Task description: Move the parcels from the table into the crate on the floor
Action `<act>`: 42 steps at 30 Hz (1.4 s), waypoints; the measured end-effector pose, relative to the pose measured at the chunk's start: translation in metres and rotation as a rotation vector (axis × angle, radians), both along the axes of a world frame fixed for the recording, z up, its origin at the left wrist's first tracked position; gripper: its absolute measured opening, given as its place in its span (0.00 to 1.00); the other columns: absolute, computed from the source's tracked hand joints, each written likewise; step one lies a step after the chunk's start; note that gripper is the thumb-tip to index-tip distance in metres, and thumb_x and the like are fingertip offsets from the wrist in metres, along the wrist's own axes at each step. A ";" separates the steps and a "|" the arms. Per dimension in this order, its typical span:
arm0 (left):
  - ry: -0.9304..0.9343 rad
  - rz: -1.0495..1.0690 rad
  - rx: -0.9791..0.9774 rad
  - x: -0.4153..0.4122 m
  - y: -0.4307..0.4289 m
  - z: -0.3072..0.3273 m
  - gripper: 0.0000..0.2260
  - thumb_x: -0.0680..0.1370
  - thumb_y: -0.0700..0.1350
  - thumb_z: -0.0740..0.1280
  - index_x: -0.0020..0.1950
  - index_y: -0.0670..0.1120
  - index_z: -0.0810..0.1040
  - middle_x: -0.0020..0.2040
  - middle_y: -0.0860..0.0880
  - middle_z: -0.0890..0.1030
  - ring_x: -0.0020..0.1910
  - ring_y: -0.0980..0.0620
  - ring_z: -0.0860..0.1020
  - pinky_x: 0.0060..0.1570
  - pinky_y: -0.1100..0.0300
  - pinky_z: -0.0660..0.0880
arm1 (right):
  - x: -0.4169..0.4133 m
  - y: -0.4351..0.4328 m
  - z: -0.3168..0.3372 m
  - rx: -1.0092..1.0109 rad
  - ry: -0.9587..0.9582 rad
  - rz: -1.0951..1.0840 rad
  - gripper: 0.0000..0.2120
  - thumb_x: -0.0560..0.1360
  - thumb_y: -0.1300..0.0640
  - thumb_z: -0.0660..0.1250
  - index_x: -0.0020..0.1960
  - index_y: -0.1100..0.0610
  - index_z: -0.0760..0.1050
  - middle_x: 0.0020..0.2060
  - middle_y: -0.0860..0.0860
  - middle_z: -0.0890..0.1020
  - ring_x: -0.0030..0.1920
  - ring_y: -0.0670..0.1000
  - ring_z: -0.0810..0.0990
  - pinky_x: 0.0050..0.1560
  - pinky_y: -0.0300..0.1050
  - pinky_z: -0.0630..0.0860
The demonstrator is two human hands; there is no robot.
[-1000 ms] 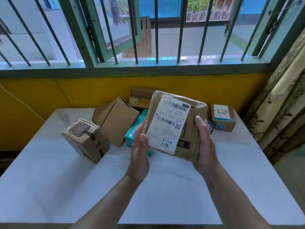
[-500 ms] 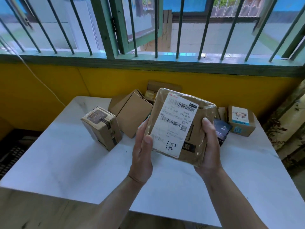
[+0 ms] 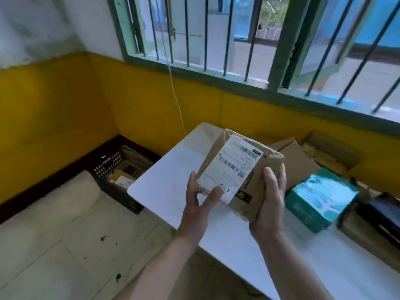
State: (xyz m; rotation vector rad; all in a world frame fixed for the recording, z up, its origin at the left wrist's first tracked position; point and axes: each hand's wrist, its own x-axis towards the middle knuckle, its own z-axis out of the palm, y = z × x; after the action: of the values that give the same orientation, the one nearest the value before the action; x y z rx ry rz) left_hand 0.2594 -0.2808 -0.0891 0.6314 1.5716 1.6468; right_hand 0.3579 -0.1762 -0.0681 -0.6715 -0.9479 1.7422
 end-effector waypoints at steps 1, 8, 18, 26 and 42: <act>-0.006 0.052 -0.024 -0.019 -0.014 0.000 0.50 0.59 0.75 0.69 0.77 0.63 0.54 0.74 0.55 0.66 0.73 0.49 0.66 0.71 0.44 0.67 | -0.025 -0.011 -0.002 0.000 -0.004 0.029 0.30 0.77 0.47 0.63 0.76 0.45 0.58 0.67 0.58 0.76 0.63 0.61 0.79 0.55 0.65 0.79; -0.209 0.197 0.027 -0.137 -0.110 -0.002 0.41 0.62 0.67 0.74 0.73 0.67 0.62 0.62 0.62 0.80 0.62 0.59 0.77 0.53 0.55 0.75 | -0.183 -0.096 -0.012 0.000 -0.040 0.212 0.26 0.74 0.44 0.64 0.72 0.41 0.65 0.60 0.57 0.79 0.58 0.60 0.81 0.46 0.59 0.82; -0.201 0.455 0.096 -0.282 -0.160 -0.026 0.29 0.64 0.59 0.76 0.63 0.68 0.72 0.59 0.56 0.83 0.58 0.54 0.81 0.50 0.51 0.79 | -0.342 -0.130 -0.047 0.023 -0.184 0.479 0.29 0.71 0.43 0.66 0.71 0.45 0.66 0.63 0.50 0.78 0.63 0.50 0.77 0.55 0.52 0.80; -0.064 0.489 -0.050 -0.470 -0.139 -0.043 0.26 0.66 0.55 0.72 0.64 0.67 0.72 0.57 0.56 0.83 0.57 0.51 0.81 0.52 0.48 0.79 | -0.495 -0.092 -0.084 -0.039 -0.304 0.548 0.29 0.66 0.37 0.71 0.65 0.44 0.71 0.58 0.46 0.81 0.61 0.49 0.78 0.58 0.49 0.75; -0.033 0.485 -0.342 -0.739 -0.052 -0.087 0.12 0.79 0.54 0.67 0.62 0.59 0.77 0.51 0.59 0.86 0.47 0.61 0.84 0.41 0.67 0.75 | -0.727 -0.004 -0.125 -0.067 -0.567 0.563 0.14 0.76 0.45 0.68 0.61 0.42 0.74 0.55 0.43 0.81 0.58 0.45 0.78 0.54 0.46 0.76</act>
State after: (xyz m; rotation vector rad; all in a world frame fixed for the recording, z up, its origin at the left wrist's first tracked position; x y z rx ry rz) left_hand -0.4793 -0.3326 -0.1763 0.0402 2.0310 1.6451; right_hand -0.3693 -0.1800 -0.1927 -1.0467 -1.5884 2.1207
